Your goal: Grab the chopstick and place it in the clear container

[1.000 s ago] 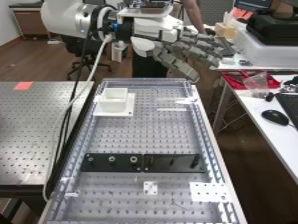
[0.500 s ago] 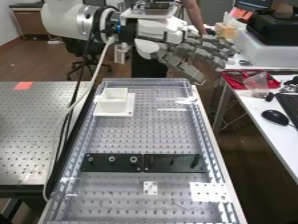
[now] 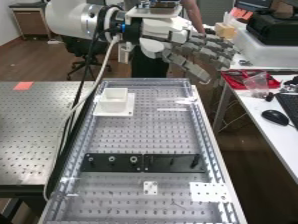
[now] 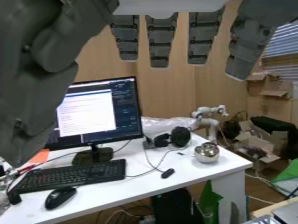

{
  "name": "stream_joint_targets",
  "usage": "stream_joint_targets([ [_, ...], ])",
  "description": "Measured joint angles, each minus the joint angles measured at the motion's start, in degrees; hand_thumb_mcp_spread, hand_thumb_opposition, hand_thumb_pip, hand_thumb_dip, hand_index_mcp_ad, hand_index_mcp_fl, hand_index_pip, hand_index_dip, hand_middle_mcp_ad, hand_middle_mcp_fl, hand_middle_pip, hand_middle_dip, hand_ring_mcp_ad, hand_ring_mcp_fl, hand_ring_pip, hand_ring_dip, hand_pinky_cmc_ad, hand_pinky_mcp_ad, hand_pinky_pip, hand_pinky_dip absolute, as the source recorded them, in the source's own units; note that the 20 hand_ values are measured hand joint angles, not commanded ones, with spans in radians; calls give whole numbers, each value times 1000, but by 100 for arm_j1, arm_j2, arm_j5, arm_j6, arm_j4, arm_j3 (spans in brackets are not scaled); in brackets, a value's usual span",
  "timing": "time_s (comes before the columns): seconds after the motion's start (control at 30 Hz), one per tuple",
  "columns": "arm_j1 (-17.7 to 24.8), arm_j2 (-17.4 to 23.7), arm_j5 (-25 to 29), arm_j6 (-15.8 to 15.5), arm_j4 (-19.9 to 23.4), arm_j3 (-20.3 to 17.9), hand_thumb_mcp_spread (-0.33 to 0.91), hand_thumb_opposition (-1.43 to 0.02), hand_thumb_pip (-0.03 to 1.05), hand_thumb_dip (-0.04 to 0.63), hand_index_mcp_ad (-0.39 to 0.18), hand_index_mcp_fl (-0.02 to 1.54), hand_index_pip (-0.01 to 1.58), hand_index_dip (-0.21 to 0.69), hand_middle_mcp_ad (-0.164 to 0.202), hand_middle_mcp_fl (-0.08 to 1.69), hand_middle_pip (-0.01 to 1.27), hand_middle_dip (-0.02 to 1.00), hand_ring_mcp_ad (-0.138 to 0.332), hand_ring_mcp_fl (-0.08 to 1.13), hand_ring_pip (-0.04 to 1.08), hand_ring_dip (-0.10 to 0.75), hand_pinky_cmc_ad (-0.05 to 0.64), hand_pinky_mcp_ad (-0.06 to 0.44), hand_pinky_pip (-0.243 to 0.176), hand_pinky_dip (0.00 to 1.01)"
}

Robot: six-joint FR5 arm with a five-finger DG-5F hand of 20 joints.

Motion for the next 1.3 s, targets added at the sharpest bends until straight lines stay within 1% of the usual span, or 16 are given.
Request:
stream_joint_targets([
  [0.17,7,5,-24,-48,18,4,0,-819,646,3,-75,21,73,192,51,9,138,297,176,7,96,166,475,361,-124,206],
  [0.2,5,6,-10,-50,22,5,2,-824,646,14,-73,21,70,188,56,9,138,297,176,7,96,166,475,361,-124,206],
  [0.33,3,0,-23,-9,30,0,0,-836,646,12,-77,21,68,187,54,7,138,297,182,7,96,166,475,365,-124,206],
  [0.37,2,-7,-24,1,25,-3,0,-836,646,12,-72,21,68,187,61,7,138,297,182,7,96,166,475,363,-124,206],
  [0.43,5,-15,-68,10,20,-2,0,-836,646,12,-72,21,68,187,61,7,138,297,178,7,96,166,475,370,-124,206],
  [0.47,5,-20,-79,18,17,-1,0,-834,646,12,-79,21,68,187,54,7,138,297,178,7,96,166,475,372,-124,206],
  [0.5,6,-24,-75,23,16,1,0,-834,646,12,-72,21,68,187,61,7,138,297,178,7,96,166,475,372,-124,206],
  [0.73,28,-31,-33,-3,-15,60,0,-836,646,17,-72,21,68,185,58,7,138,297,178,7,96,166,475,370,-124,206],
  [1.07,38,-34,-28,24,8,53,0,-852,646,17,-73,21,72,185,63,10,138,297,182,7,96,166,475,374,-124,206],
  [1.13,35,-38,-33,22,21,52,0,-852,646,17,-70,21,72,185,59,7,138,297,178,7,96,166,475,370,-124,206],
  [1.2,34,-51,-82,16,35,61,0,-852,646,30,-70,21,72,188,63,7,138,297,176,7,96,166,475,370,-124,206],
  [1.3,40,-66,-82,6,38,74,0,-852,646,30,-70,21,72,188,65,7,138,297,176,7,96,166,475,370,-124,206],
])
